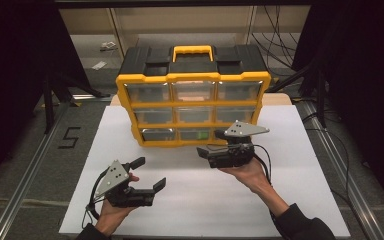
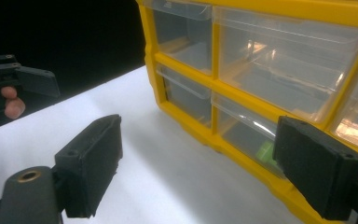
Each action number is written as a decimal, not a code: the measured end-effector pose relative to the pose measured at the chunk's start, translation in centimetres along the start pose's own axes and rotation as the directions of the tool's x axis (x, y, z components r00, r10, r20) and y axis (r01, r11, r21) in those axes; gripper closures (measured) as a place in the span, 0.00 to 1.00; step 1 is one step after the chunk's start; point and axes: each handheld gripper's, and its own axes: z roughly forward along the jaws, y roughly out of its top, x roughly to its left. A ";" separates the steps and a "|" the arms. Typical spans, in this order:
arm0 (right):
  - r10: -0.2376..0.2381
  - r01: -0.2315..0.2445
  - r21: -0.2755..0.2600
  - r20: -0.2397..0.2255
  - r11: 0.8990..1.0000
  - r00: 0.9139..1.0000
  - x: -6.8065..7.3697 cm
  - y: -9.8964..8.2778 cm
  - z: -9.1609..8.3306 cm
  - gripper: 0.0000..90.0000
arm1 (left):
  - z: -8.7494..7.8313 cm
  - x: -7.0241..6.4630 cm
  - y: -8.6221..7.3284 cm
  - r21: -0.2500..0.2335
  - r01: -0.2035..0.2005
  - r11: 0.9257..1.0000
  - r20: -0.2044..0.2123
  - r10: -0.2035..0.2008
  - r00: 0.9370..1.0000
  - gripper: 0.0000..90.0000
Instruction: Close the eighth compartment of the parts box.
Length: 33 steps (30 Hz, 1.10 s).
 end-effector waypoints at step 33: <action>0.007 -0.007 -0.075 -0.002 0.997 1.000 0.9 -1.9 -2.7 0.19 | -0.4 0.0 -0.1 -0.002 0.000 1.000 0.000 0.000 1.000 0.08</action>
